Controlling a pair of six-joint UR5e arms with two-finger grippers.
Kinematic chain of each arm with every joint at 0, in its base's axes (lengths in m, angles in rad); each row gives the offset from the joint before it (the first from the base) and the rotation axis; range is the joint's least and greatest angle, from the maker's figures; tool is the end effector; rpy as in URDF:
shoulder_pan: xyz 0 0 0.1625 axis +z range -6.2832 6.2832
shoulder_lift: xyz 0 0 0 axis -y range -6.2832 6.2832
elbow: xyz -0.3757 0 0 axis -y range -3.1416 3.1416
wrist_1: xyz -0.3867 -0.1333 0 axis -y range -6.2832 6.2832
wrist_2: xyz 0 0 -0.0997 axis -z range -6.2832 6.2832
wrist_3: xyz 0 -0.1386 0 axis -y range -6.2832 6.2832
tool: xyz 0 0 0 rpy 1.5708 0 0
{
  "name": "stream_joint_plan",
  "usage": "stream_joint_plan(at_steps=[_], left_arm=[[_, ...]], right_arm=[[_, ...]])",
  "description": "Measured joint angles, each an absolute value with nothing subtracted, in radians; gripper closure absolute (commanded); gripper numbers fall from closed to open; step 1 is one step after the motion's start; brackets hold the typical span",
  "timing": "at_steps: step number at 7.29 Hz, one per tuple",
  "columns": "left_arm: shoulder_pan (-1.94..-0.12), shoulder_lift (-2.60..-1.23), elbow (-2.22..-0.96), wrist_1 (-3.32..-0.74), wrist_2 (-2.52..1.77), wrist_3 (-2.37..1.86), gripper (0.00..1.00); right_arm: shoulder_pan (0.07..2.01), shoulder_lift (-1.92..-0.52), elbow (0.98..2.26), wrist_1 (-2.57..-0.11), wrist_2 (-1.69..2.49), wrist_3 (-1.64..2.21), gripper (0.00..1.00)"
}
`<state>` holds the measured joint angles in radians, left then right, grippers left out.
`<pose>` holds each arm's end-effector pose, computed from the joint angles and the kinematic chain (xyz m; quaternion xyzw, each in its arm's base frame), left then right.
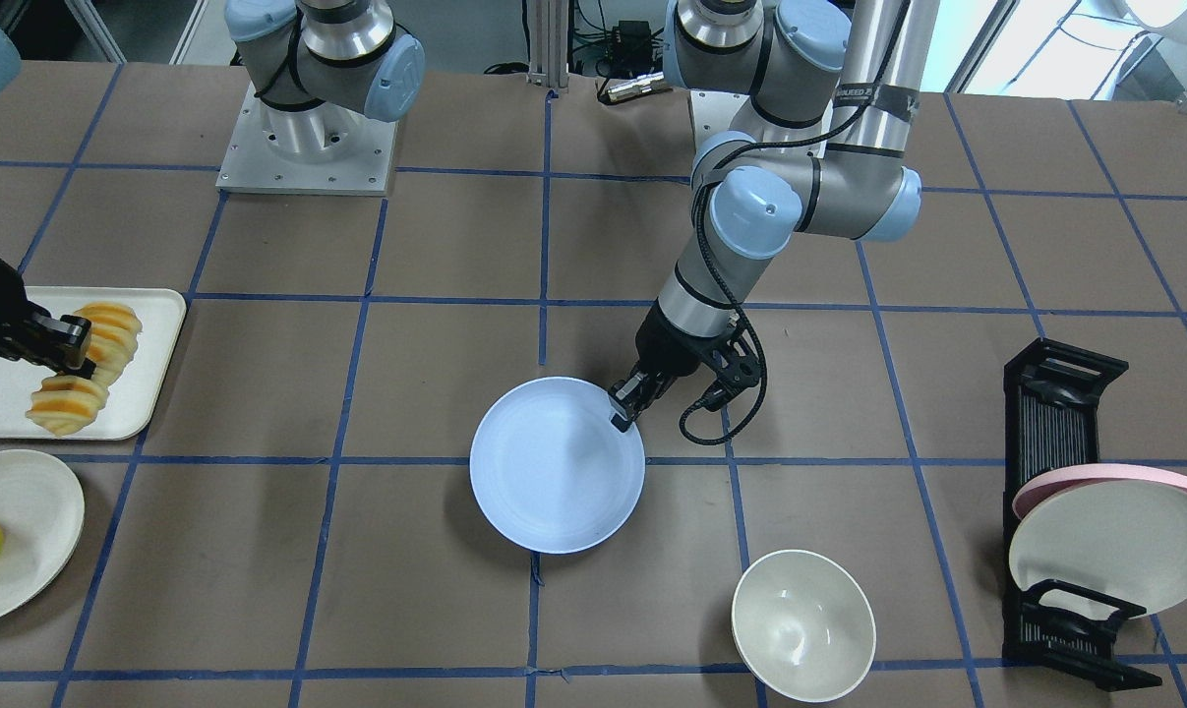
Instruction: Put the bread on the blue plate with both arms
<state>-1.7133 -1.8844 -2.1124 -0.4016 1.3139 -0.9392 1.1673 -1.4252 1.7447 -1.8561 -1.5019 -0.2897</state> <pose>-0.2386 -0.4768 0.1313 0.3615 -0.9106 0.0678 0.1883 -0.0714 -0.5312 0.2712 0.0574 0.9976 0.0044 0.0382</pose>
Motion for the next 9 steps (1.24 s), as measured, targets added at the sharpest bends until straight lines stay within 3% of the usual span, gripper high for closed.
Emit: stream_joint_plan(at_steps=[1, 2, 5, 9], left_arm=[[-1.724, -1.914, -2.115, -0.357, 1.327, -0.943, 0.17], [-1.728, -1.924, -2.111, -0.333, 1.342, -0.940, 0.01], [-1.719, -1.901, -1.988, -0.483, 1.361, -0.848, 0.00], [-1.656, -1.847, -1.563, -1.275, 1.469, -0.494, 0.00]], right_arm=[[1.211, -1.419, 1.743, -1.870, -1.491, -0.267, 0.94], [1.248, -1.412, 1.742, -1.882, -1.475, -0.226, 0.94], [1.351, -1.400, 1.733, -1.908, -1.450, -0.081, 0.95], [1.631, -1.290, 1.702, -2.077, -1.434, 0.266, 0.95]])
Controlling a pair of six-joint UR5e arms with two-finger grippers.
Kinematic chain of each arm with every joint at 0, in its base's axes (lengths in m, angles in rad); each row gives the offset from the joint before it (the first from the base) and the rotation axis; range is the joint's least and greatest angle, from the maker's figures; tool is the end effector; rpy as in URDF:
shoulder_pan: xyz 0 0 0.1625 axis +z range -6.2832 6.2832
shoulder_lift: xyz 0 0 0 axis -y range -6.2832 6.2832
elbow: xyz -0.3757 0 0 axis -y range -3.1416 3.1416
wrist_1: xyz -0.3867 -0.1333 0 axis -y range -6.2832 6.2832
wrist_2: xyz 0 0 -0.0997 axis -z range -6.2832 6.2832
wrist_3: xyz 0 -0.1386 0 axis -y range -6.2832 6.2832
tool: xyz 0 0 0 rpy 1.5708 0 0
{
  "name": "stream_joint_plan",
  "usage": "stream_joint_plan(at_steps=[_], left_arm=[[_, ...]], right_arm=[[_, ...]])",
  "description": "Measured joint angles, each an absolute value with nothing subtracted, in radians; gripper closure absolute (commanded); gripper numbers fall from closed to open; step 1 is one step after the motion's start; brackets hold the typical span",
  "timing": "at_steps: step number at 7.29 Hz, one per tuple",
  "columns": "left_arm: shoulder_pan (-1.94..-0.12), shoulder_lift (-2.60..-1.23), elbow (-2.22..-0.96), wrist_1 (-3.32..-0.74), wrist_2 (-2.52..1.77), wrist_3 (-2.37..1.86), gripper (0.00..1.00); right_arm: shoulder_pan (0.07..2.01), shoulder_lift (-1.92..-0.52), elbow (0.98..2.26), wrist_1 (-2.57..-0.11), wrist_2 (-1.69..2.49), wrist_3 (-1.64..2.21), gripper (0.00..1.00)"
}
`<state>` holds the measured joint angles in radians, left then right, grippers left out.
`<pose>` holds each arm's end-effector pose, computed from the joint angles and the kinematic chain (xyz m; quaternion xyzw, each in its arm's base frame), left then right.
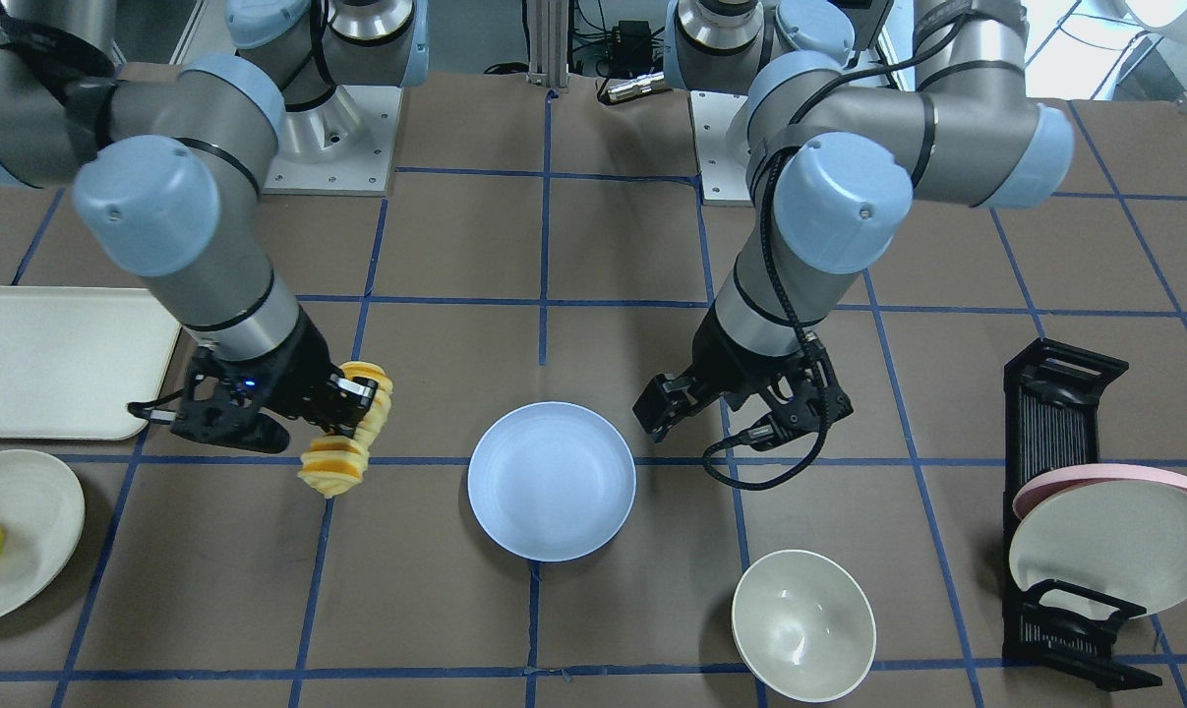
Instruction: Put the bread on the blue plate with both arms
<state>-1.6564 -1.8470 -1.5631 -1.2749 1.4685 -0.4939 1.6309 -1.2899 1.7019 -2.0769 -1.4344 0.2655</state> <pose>-0.1964 -0.5640 0.2863 0.2018 -0.9780 -0.0015 0.0529 0.1861 -0.5605 0.2413 0.0990 0.9916 -0.0353 0.0748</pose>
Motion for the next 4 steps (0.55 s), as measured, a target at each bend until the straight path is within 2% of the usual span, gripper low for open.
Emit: stream_joint_plan(at_steps=[2, 4], left_arm=[[-1.632, -1.793, -1.504, -1.414, 1.506, -0.370, 0.00], [-1.633, -1.749, -1.459, -1.484, 1.507, -0.338, 0.00]], right_arm=[[1.756, -1.186, 1.650, -2.171, -1.428, 0.416, 0.95], [1.850, -1.093, 1.608, -2.216, -1.428, 0.507, 0.87]])
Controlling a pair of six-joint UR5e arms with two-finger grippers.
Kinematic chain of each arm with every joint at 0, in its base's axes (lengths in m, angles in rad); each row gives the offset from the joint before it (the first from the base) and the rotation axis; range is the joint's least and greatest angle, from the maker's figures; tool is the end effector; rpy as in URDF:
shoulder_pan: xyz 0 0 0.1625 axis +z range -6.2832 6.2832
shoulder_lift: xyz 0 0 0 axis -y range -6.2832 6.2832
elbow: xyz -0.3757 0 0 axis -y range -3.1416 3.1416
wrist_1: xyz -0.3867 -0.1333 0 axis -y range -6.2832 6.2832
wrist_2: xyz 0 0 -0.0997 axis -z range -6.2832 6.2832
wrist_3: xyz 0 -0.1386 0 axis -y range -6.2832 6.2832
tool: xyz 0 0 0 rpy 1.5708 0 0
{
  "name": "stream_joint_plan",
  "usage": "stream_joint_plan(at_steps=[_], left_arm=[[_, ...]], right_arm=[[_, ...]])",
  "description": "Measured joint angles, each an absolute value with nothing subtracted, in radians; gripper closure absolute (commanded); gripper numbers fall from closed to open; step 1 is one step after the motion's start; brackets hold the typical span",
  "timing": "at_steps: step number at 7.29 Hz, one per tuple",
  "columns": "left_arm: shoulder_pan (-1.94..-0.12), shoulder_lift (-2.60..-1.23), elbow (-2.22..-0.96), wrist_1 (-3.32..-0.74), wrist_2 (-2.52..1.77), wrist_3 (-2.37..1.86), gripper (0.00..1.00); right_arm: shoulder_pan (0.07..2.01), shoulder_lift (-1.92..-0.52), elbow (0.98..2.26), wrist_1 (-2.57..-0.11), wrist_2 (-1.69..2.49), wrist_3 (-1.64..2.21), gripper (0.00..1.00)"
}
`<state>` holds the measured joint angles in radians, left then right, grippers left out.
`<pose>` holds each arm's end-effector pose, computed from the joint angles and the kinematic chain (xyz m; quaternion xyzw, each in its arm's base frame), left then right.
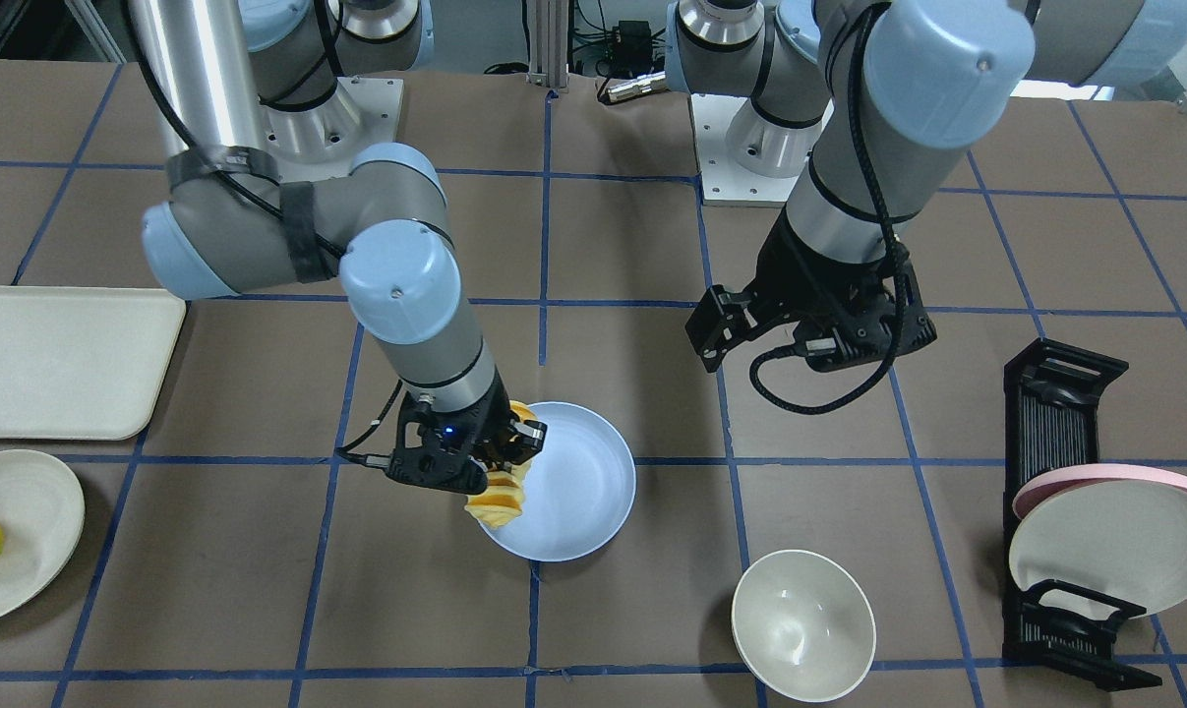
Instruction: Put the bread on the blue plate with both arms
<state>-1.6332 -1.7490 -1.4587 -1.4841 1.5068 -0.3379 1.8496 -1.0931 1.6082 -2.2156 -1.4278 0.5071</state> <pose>-0.1765 -0.5450 0.3705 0.1369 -0.9900 0.0037 0.0334 0.3194 -0.5596 0.1825 0.1088 0.9894 -0.0324 0.0906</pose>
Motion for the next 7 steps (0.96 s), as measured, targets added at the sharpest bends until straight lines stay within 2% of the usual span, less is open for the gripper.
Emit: stream_joint_plan(at_steps=[1, 2, 5, 7], left_arm=[[-1.637, -1.733, -1.447, -1.506, 1.514, -0.333, 0.00], [-1.640, -1.714, -1.445, -1.517, 1.530, -0.329, 0.00], [-1.636, -1.695, -1.450, -1.512, 1.544, -0.258, 0.00], [-1.636, -1.696, -1.452, -1.512, 1.547, -0.226, 0.00]], right_arm=[[1.873, -1.064, 1.601, -2.234, -1.428, 0.531, 0.50], [1.882, -1.039, 1.601, -2.242, -1.428, 0.543, 0.01], [1.886, -1.011, 1.579, -2.264, -1.430, 0.554, 0.00], [1.862, -1.025, 1.505, -2.228, -1.440, 0.533, 0.00]])
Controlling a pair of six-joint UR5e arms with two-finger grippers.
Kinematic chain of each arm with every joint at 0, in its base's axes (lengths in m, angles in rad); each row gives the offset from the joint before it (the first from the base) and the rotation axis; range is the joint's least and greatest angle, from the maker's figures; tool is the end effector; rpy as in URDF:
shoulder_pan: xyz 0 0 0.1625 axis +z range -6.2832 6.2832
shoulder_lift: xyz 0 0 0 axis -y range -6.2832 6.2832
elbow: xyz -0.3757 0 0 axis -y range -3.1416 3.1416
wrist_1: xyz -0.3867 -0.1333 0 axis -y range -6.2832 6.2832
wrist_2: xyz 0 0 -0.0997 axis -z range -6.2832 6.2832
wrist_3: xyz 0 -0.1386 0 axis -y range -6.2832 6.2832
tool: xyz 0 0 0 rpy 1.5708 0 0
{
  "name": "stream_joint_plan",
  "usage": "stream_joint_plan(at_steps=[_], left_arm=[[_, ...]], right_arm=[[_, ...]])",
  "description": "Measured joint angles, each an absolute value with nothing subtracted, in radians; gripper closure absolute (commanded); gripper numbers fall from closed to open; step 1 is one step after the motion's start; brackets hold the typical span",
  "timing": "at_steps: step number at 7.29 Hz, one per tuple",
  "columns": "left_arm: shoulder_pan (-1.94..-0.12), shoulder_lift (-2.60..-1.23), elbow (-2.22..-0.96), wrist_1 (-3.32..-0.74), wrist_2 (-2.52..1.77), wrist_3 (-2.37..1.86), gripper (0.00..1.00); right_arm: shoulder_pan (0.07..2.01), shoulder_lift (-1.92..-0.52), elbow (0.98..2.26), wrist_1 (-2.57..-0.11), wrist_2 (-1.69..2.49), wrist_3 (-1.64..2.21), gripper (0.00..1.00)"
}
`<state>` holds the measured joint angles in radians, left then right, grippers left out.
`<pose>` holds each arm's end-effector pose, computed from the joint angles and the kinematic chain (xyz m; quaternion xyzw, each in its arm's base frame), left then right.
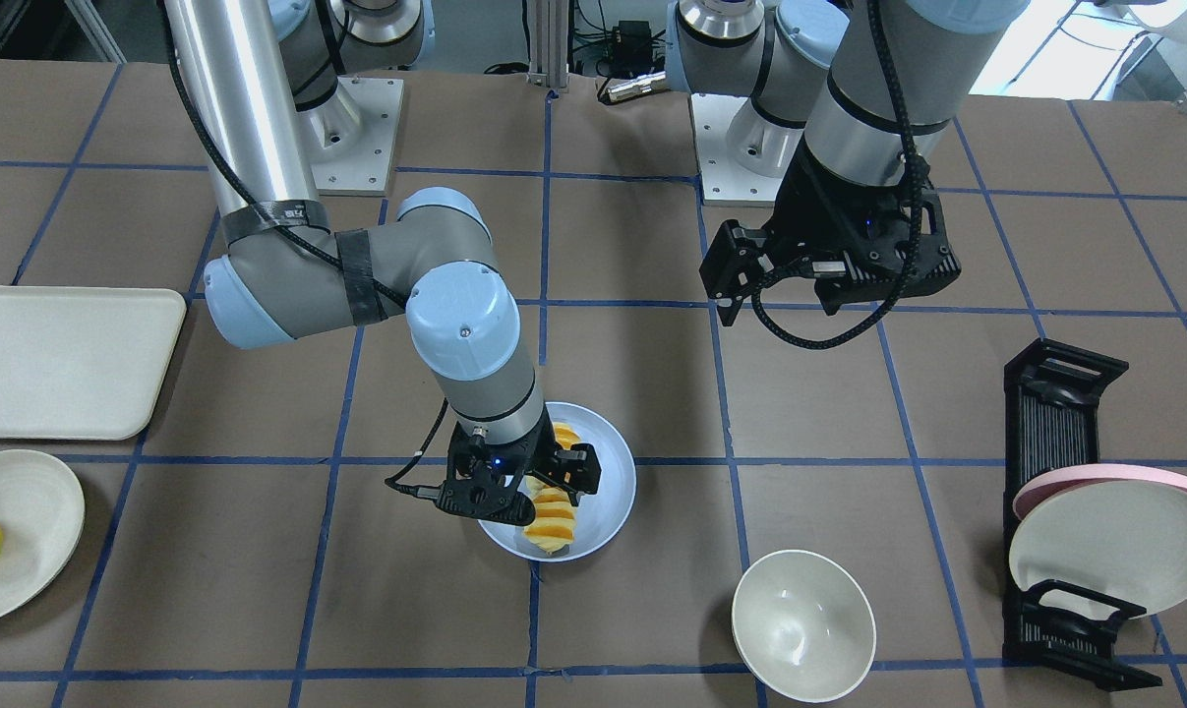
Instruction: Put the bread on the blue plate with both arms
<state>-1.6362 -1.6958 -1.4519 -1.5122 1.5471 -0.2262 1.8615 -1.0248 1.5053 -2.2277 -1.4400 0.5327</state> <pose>-0.1716 -0.5303 0.3998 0.0800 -0.9964 0.0242 0.0155 0.3343 -0.5892 0.1870 0.1143 0.9874 -0.0545 0.0948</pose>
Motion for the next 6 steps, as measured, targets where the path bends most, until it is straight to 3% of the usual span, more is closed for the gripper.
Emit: stream_joint_plan(at_steps=[3, 6], left_arm=[[-1.636, -1.691, -1.467, -1.511, 1.545, -0.230, 0.00], [-1.636, -1.689, -1.474, -1.510, 1.549, -0.229, 0.00]], right_arm=[[1.701, -1.194, 1.412, -1.901, -1.505, 0.286, 0.00], [1.580, -1.421, 1.423, -1.624, -1.534, 0.113, 0.00]])
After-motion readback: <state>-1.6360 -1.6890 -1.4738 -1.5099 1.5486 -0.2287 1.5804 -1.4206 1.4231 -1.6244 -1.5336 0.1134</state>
